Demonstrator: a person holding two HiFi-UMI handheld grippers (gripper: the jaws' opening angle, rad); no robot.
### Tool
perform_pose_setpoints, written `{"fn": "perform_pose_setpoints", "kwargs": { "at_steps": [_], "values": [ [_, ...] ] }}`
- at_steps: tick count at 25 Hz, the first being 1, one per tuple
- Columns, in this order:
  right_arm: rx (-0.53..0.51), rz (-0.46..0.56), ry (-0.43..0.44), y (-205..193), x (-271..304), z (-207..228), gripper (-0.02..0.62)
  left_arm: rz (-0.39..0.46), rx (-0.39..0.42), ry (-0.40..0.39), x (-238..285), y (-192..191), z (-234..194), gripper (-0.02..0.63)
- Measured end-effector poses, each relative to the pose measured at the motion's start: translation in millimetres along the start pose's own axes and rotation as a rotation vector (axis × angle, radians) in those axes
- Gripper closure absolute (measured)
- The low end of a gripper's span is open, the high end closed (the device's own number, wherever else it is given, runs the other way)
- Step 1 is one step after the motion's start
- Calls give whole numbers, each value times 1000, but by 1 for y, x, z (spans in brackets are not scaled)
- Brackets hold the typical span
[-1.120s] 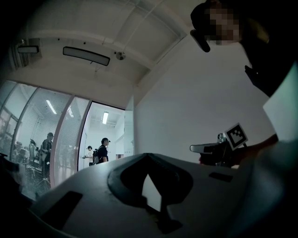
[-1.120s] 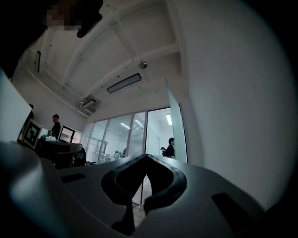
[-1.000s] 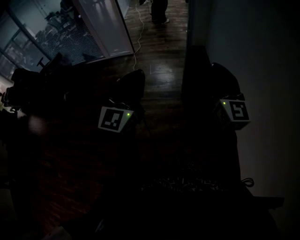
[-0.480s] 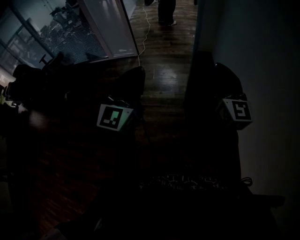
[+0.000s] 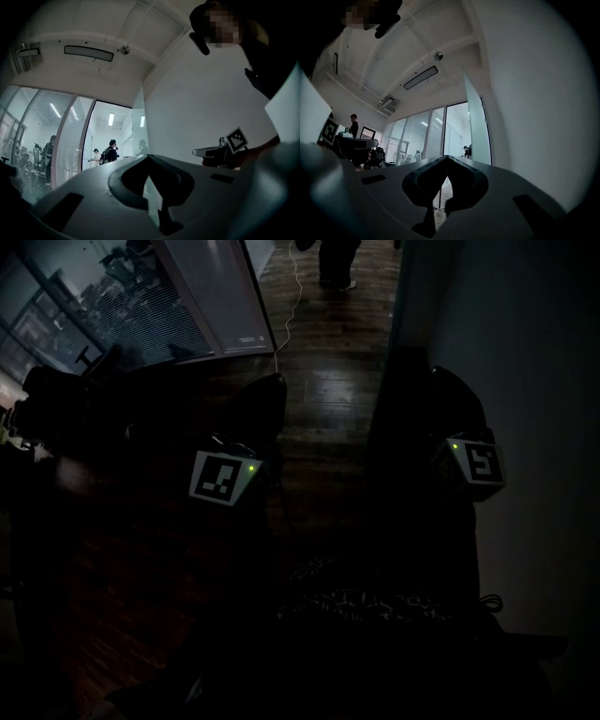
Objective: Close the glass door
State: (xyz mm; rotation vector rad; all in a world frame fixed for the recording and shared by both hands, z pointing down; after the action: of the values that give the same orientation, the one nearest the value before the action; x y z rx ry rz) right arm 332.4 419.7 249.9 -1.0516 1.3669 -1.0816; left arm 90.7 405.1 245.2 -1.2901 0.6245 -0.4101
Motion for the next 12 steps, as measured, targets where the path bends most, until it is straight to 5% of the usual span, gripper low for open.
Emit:
{"fn": "perform_pose_setpoints", "kwargs": {
  "at_steps": [12],
  "values": [
    [-2,-21,-43,-23,51,5,592,8,-7,-44,40,-20,-47,604]
  ]
}}
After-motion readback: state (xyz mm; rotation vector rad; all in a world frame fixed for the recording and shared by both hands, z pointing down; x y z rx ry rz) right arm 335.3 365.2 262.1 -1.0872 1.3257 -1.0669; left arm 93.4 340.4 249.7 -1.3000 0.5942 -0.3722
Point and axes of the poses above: the fingertips, and each gripper's own axes: x forward along the fingers, z to its right, y out of its top, the point moved 1 cm from there along -x, backward along the fingers, and after that the axes turned 8 degrees about -y, right-handed, at the moved point
